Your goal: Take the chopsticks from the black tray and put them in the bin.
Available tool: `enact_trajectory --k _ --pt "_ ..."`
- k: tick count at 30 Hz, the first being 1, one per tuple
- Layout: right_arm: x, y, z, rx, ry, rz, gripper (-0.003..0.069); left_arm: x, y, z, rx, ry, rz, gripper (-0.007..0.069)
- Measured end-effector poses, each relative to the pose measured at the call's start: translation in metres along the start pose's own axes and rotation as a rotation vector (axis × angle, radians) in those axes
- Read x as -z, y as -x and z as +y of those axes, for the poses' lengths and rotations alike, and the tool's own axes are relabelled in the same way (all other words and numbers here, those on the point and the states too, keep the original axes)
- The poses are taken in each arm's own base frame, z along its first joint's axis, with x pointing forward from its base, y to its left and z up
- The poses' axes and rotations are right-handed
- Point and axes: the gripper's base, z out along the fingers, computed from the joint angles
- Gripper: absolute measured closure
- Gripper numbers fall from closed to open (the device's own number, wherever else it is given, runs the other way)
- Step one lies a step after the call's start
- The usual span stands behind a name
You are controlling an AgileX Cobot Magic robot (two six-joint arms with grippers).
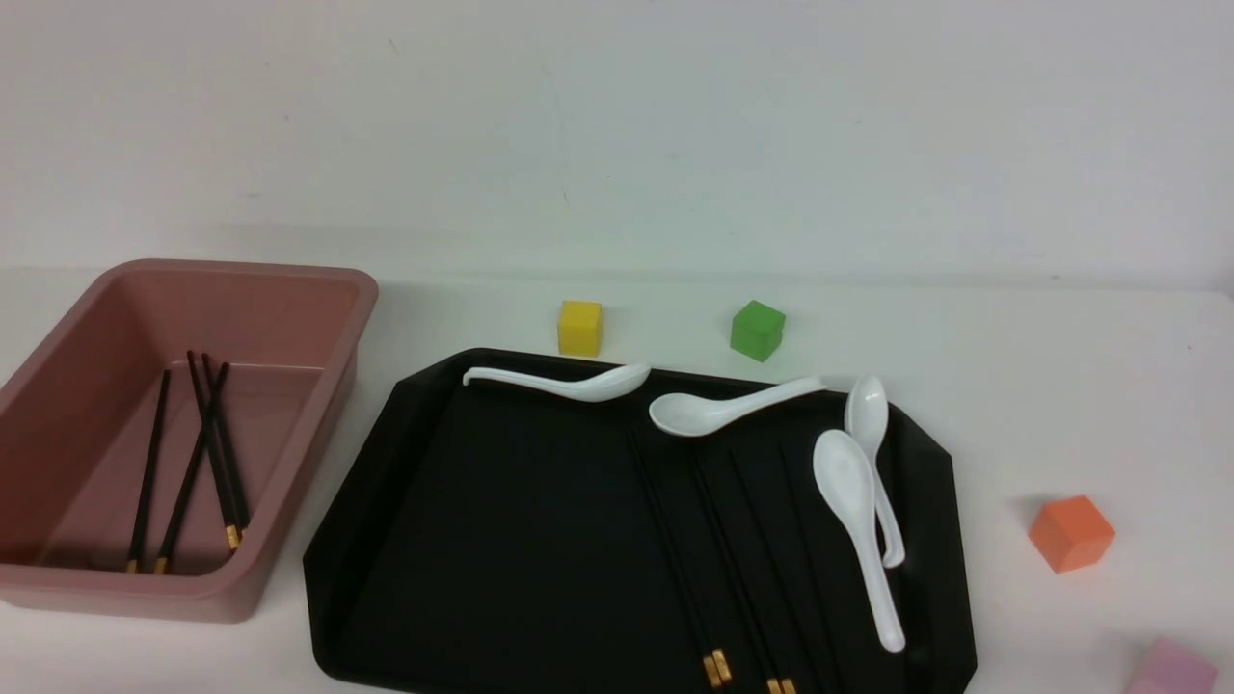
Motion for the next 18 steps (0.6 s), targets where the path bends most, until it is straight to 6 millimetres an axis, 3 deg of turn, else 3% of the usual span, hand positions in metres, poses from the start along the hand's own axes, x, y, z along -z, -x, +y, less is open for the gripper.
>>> enact_trajectory --k 10,18 --pt "0.0 0.0 0.0 0.0 0.0 0.0 0.0419 0.0 0.0 0.0 0.011 0.0 0.0 0.0613" --pt "0.0 0.0 0.0 0.0 0.0 0.0 0.0419 0.0 0.0 0.0 0.222 0.0 0.0 0.0606"
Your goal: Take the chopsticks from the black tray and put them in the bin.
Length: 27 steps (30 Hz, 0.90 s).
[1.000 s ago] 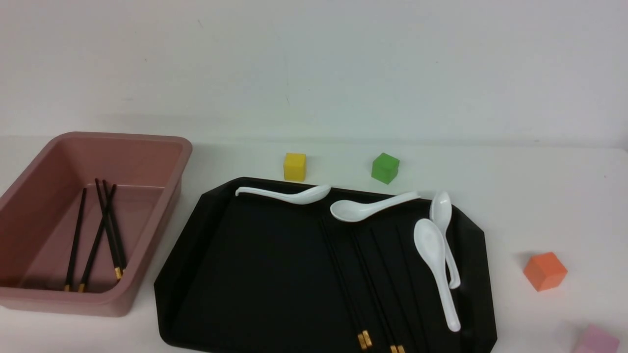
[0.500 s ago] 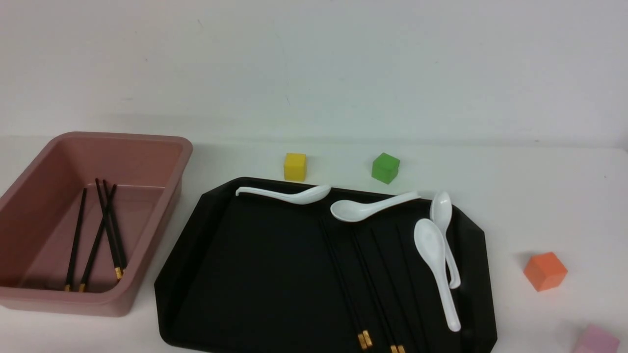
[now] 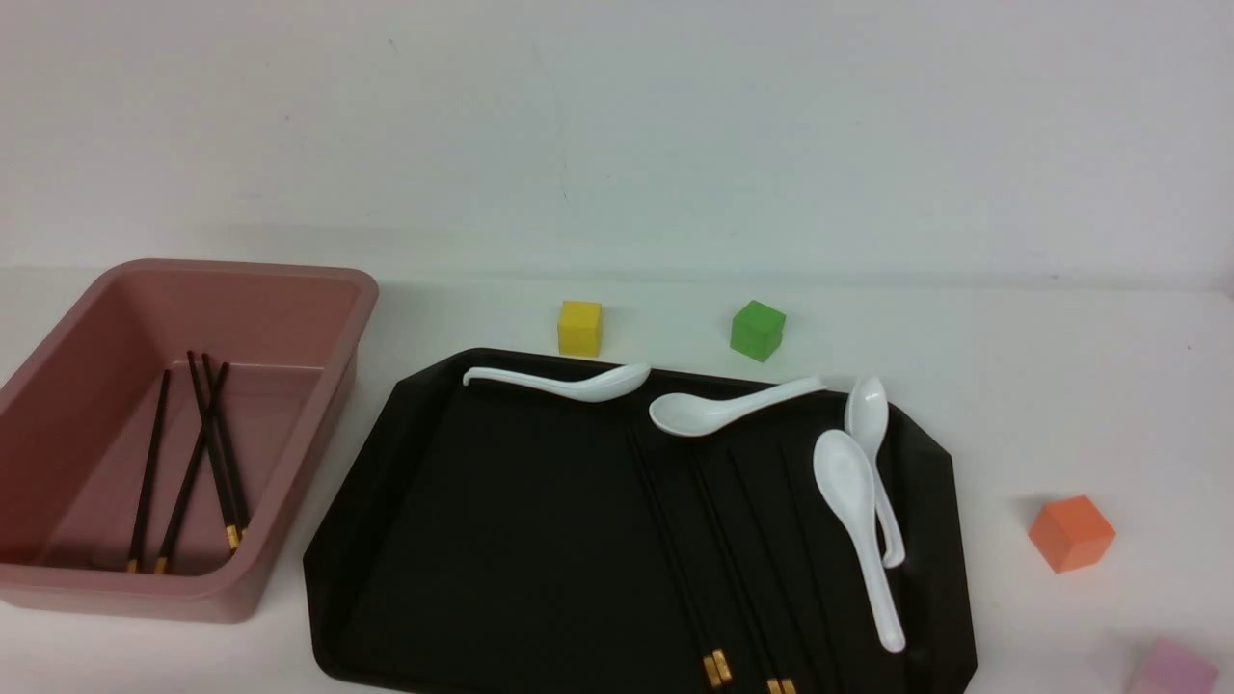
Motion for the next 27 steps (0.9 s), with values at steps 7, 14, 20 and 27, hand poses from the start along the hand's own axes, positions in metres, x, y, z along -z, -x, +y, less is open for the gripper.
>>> enact_trajectory --k 7,14,20,27 --pt "0.0 0.0 0.0 0.0 0.0 0.0 0.0419 0.0 0.0 0.0 0.039 0.0 0.0 0.0601" --pt "0.0 0.0 0.0 0.0 0.0 0.0 0.0419 0.0 0.0 0.0 0.041 0.0 0.0 0.0594" --pt "0.0 0.0 0.0 0.0 0.0 0.0 0.0419 0.0 0.0 0.0 0.041 0.0 0.0 0.0586" --pt "0.0 0.0 0.0 0.0 0.0 0.0 0.0419 0.0 0.0 0.0 0.041 0.0 0.0 0.0578"
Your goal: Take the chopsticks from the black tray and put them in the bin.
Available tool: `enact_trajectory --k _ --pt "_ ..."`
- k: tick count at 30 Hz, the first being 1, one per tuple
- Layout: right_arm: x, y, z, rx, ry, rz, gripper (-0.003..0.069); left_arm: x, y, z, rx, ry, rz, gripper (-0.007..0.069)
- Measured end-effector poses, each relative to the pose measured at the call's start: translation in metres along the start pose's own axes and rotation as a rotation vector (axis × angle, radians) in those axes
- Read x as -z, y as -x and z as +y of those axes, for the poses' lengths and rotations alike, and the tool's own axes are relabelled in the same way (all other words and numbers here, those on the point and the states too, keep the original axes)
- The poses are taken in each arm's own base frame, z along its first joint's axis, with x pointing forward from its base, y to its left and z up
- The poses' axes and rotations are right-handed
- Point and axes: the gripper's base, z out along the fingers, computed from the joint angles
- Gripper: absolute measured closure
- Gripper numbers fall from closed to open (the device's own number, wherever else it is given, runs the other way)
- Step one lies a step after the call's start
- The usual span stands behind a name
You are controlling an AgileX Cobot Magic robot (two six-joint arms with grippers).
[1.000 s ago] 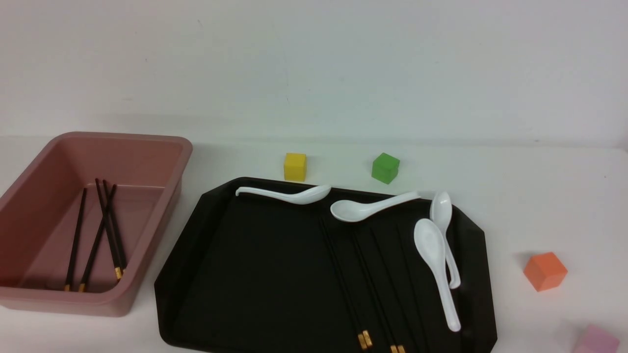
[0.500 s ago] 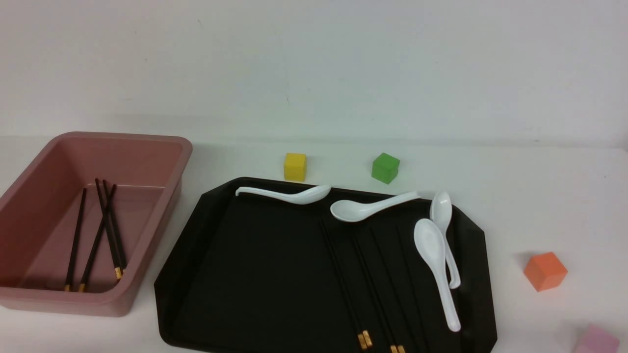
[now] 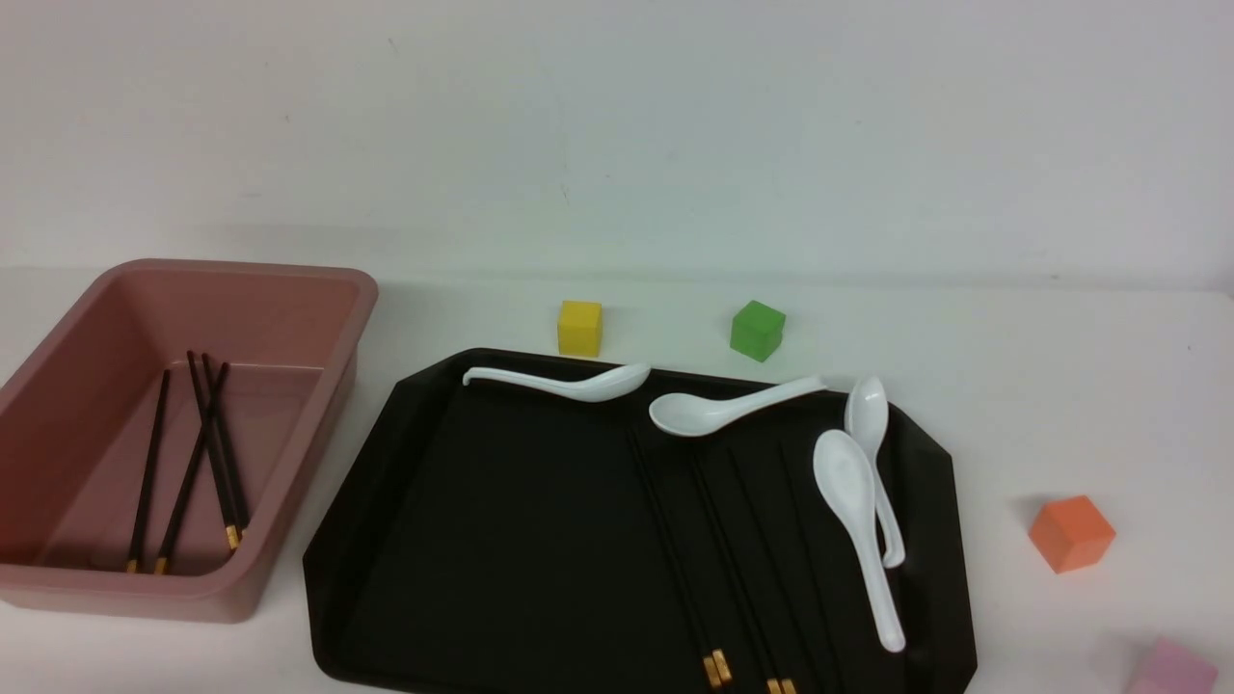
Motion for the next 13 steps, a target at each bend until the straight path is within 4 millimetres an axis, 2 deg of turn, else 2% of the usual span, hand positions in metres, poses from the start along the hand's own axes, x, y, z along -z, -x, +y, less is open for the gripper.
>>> enact_trajectory --k 13 --pt "0.0 0.0 0.0 0.001 0.0 0.0 0.0419 0.0 0.0 0.0 0.0 0.0 0.0 0.0561"
